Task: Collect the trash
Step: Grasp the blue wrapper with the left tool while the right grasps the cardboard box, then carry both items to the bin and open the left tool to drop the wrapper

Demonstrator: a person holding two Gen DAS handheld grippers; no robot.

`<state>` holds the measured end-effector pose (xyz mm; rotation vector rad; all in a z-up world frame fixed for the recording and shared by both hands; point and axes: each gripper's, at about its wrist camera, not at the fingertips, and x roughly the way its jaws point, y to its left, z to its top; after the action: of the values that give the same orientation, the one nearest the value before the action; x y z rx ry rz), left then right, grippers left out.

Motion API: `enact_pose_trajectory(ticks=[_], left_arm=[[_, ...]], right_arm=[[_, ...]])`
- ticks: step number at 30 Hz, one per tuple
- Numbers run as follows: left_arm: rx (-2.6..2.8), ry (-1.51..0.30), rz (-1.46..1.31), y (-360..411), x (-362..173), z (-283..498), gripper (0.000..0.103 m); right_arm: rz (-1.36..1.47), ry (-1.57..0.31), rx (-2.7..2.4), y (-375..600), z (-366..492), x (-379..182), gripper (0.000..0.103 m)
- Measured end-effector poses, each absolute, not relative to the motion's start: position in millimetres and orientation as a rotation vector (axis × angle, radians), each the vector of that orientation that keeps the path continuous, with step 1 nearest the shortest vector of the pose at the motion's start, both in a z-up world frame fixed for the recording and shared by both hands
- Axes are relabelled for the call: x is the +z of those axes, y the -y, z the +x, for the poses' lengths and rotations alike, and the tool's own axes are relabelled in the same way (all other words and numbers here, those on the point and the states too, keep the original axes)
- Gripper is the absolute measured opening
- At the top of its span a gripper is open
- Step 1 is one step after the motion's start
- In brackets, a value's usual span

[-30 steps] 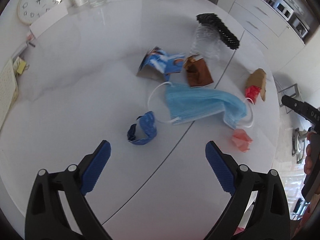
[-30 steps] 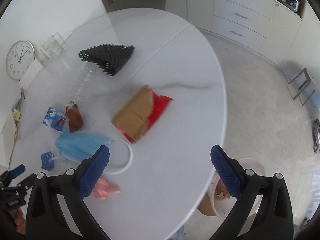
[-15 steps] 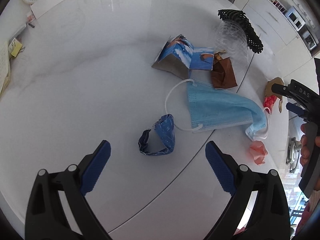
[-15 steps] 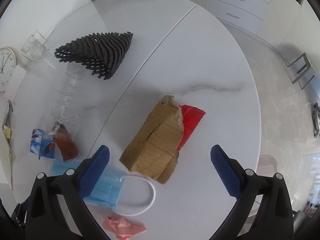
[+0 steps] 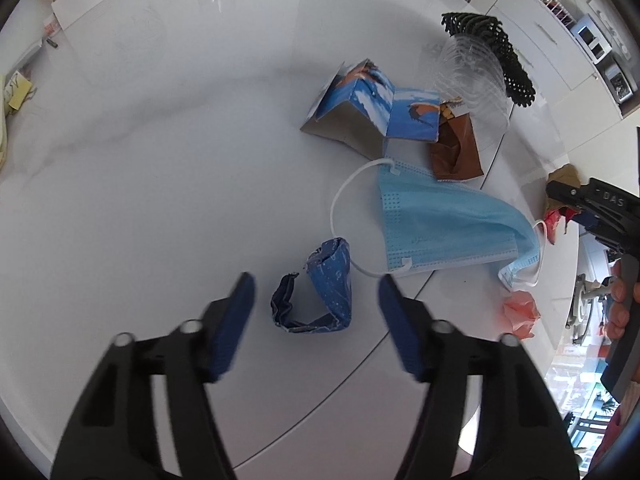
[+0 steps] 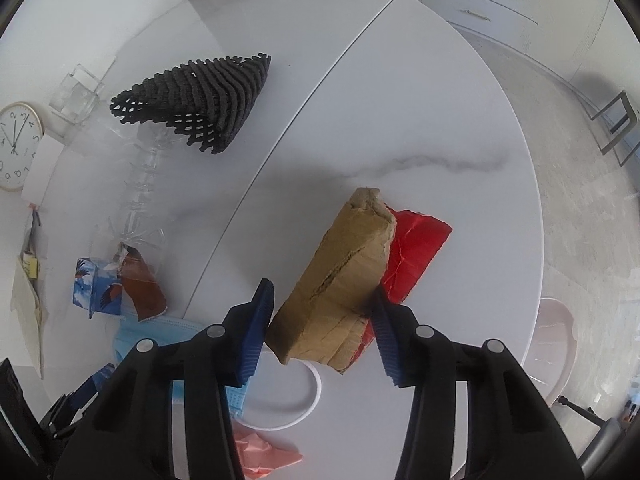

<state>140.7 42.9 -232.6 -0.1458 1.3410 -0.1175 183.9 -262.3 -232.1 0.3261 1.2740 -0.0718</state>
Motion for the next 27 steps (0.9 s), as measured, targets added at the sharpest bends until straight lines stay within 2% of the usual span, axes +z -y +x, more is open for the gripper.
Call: enact_pose_trajectory(ticks=[2, 5, 10, 17, 22, 27], left_arm=[[-0.115, -1.346, -0.138, -45, -236, 141, 0.041], [-0.119, -1.342, -0.147, -47, -236, 141, 0.036], [-0.119, -1.329, -0.159, -54, -227, 137, 0.035], [-0.197, -1.275, -0.119, -36, -179, 114, 0.035], [-0.350, -1.228, -0.034, 20, -143, 92, 0.035], [-0.542, -1.216, 0.044, 98, -131, 67, 0.035]], right_arm=[[0.329, -1.265, -0.064, 262, 182, -227, 0.049], [0.331, -1.248, -0.062, 265, 177, -218, 0.049], [0.338, -1.207, -0.041, 271, 170, -200, 0.049], [0.299, -1.109, -0.048, 287, 135, -155, 0.049], [0.284, -1.056, -0.099, 313, 84, -131, 0.049], [0.294, -1.036, -0.197, 356, 21, -124, 0.049]])
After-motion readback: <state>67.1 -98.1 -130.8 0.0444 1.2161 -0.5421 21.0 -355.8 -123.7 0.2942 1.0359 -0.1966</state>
